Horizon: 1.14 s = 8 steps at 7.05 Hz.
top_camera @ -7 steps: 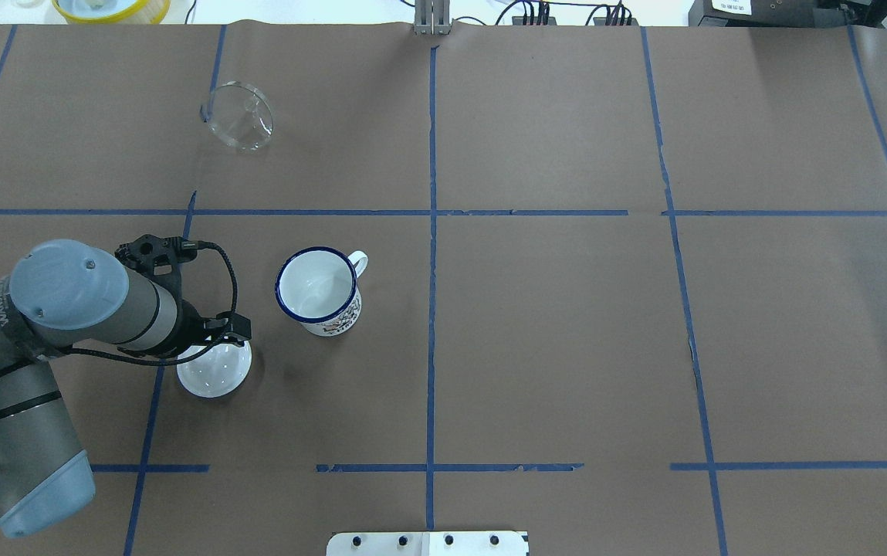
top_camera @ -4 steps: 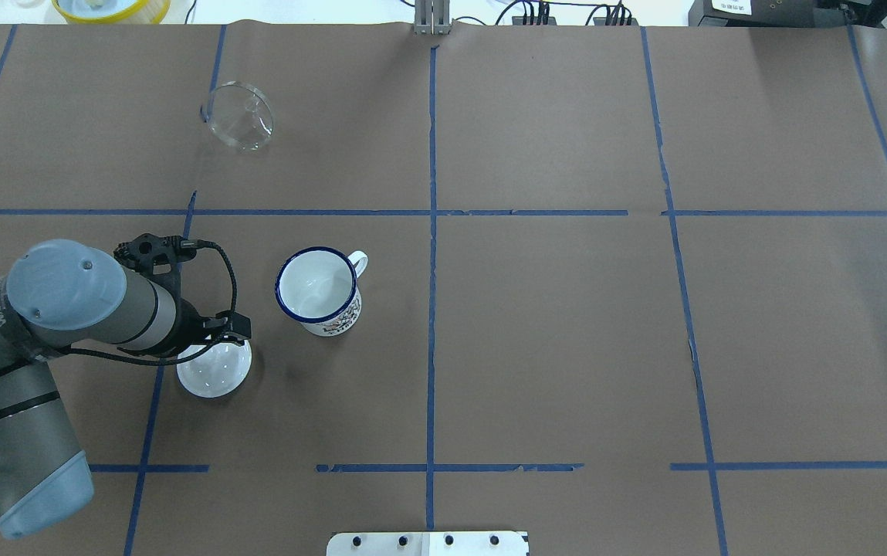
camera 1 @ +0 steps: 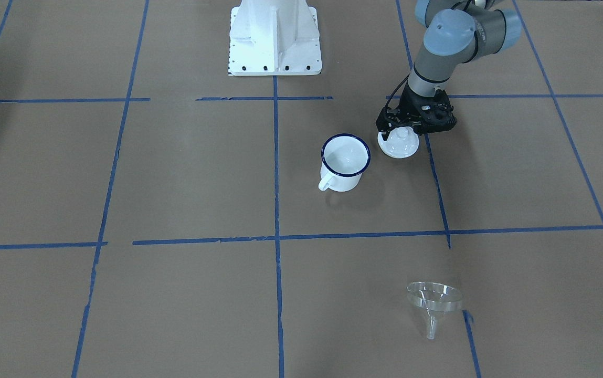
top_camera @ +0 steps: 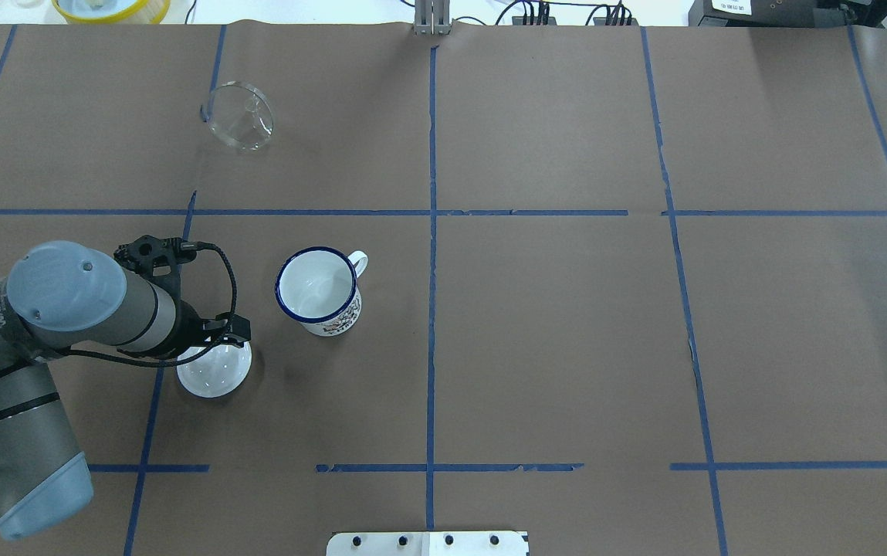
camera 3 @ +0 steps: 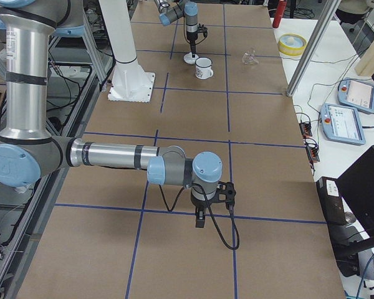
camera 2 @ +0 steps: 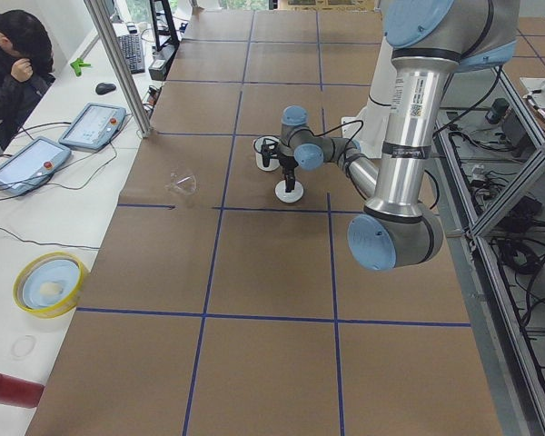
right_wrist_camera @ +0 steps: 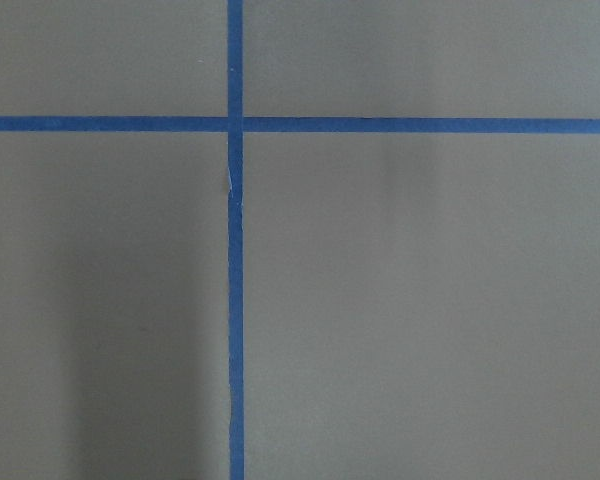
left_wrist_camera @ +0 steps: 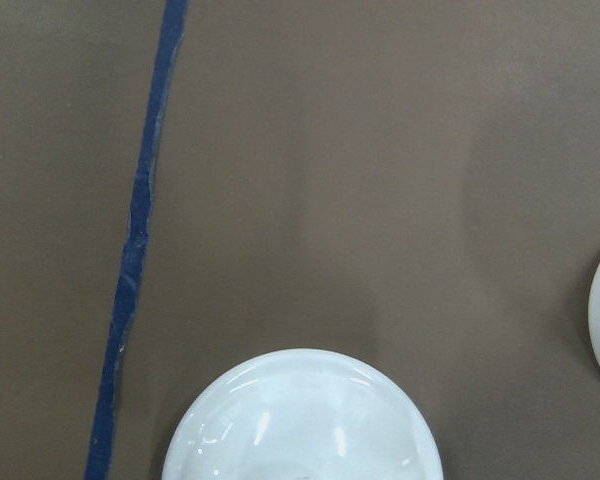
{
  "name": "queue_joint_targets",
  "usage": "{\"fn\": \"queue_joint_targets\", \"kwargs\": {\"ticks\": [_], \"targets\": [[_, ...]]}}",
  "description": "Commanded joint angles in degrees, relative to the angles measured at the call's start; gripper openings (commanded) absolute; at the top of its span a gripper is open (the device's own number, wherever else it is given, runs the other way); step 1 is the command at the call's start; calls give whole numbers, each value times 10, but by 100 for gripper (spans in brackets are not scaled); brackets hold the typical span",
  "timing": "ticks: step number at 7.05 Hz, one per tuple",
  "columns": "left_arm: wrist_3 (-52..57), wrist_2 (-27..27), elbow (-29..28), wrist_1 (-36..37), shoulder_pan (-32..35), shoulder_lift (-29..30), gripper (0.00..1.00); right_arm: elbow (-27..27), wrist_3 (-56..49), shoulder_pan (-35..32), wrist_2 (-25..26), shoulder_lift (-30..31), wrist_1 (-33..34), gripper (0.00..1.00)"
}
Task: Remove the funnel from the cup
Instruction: 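Lower the left gripper and grasp the white lid by its knob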
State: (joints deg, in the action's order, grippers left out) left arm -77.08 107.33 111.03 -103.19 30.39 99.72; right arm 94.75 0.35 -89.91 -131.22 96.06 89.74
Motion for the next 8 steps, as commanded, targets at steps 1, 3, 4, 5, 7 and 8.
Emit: {"fn": "queue_joint_targets", "kwargs": {"ticks": [1,3,4,5,7,8], "targets": [[0,1,-1,0,-1,-2,97,0,0,0,0,0,0,100],[1,2,1,0,-1,-8,86,0,0,0,0,0,0,100],[2,2,1,0,-1,-8,86,0,0,0,0,0,0,100],[2,2,3,0,-1,-8,86,0,0,0,0,0,0,100],[0,2,3,0,-8,-8,86,0,0,0,0,0,0,100],[1,2,3,0,-10,-8,86,0,0,0,0,0,0,100]]}}
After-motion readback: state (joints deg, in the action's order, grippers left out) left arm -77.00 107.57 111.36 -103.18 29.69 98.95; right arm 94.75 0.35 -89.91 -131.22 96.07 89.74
